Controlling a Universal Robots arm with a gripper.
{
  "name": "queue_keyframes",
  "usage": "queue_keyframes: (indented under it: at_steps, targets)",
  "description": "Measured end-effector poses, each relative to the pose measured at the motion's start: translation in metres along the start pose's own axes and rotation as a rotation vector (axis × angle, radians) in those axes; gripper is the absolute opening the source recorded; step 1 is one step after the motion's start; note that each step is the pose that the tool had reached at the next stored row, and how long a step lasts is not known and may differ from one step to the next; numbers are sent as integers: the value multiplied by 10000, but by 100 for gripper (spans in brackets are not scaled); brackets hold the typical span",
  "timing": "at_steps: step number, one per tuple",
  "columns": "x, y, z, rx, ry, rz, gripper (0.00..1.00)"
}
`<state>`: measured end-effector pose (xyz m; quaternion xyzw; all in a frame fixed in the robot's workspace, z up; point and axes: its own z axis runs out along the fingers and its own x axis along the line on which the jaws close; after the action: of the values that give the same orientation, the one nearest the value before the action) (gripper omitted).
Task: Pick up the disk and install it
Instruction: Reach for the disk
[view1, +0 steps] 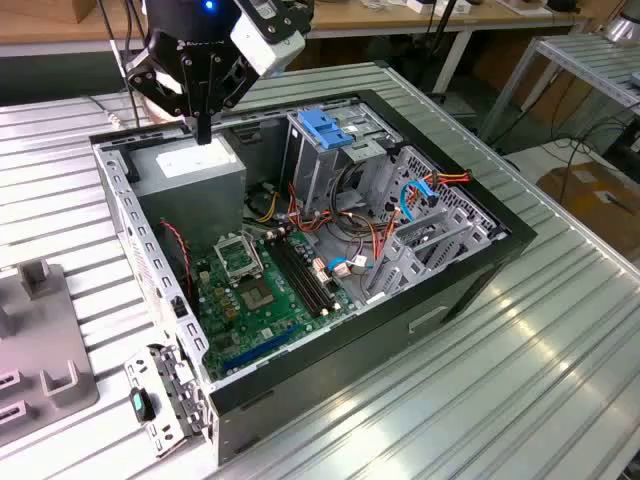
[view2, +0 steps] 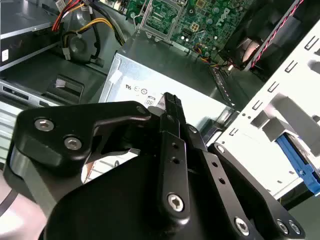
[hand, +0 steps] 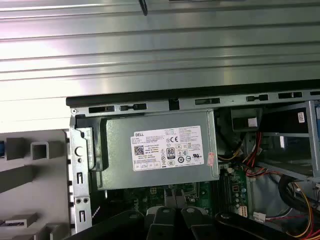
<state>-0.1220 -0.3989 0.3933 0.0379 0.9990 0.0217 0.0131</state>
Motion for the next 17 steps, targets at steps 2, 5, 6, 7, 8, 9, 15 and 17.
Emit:
queue_keyframes:
  at_steps: [2,5,6,7,8,9,15,17]
  targets:
    - [0,0,0,1,0,0,11]
    - [0,0,0,0,0,0,11]
    - [0,0,0,0,0,0,11]
    - [0,0,0,0,0,0,11]
    - [0,0,0,0,0,0,11]
    - [0,0,0,1,0,0,11]
    - [24,-2,0,-1,-1,0,11]
    - [48,-4,-2,1,0,0,11]
